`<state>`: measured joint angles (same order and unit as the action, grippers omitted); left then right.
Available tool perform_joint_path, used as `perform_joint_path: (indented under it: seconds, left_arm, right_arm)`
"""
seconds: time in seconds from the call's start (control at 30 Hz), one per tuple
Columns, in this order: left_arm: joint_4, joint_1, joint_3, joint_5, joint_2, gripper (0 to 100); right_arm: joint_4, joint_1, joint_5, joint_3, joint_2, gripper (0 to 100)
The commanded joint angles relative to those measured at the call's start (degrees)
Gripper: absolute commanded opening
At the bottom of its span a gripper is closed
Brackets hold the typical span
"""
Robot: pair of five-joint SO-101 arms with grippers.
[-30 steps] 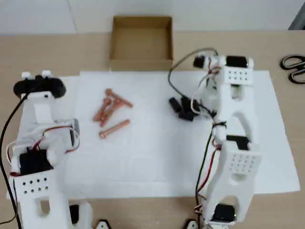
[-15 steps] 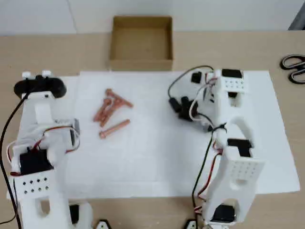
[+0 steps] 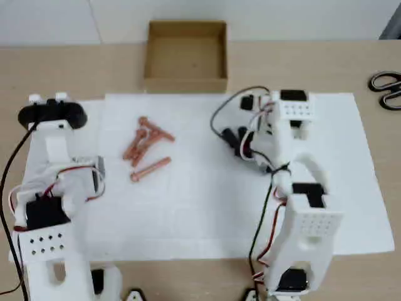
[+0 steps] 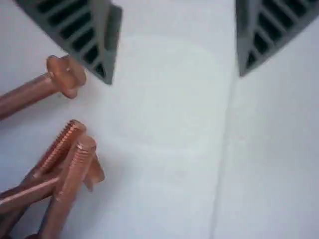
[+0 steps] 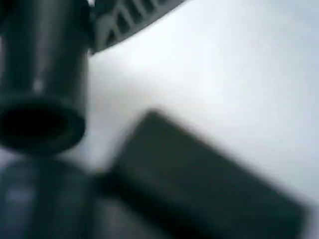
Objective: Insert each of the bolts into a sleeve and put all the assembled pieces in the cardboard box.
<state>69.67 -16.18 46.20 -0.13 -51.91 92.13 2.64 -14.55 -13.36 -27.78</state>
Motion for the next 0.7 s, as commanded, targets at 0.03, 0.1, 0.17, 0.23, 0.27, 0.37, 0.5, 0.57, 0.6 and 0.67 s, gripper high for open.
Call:
perform_joint_path:
  seconds: [0.03, 0.1, 0.17, 0.23, 0.27, 0.37, 0.5, 0.57, 0.6, 0.67]
  left_arm:
    - [-0.53, 0.26, -0.13, 0.35, -0.09, 15]
    - [-0.44, 0.26, -0.13, 0.35, -0.09, 15]
    - [-0.35, 0.26, -0.13, 0.35, -0.09, 15]
    - [-0.26, 0.26, -0.13, 0.35, -0.09, 15]
    - [-0.26, 0.26, -0.13, 0.35, -0.09, 15]
    - [-0.26, 0.26, -0.13, 0.35, -0.09, 15]
    - [-0.26, 0.26, -0.13, 0.35, -0.09, 15]
    - [-0.26, 0.26, -0.13, 0.35, -0.09, 15]
    - [-0.26, 0.26, -0.13, 0.35, -0.09, 15]
    - [-0.26, 0.26, -0.13, 0.35, -0.09, 15]
  right_arm:
    - [0.66, 0.22, 0.09, -1.14, 6.2, 14.7]
    - [0.66, 0.22, 0.09, -1.14, 6.29, 14.7]
    - [0.48, 0.22, 0.09, -0.97, 6.29, 14.7]
    - [0.04, 0.22, 0.09, -0.97, 6.29, 14.7]
    - [-0.4, 0.22, 0.0, -0.97, 6.29, 14.7]
    - [-1.89, 0.31, 0.0, -0.97, 6.29, 14.7]
    - [-3.3, 0.31, 0.0, -0.97, 5.41, 14.7]
    - [-4.26, 0.31, 0.0, -0.97, 3.91, 14.7]
    - [-4.88, 0.31, 0.18, -0.97, 2.86, 14.6]
    - [-5.76, 0.4, 0.26, -1.14, 0.57, 14.5]
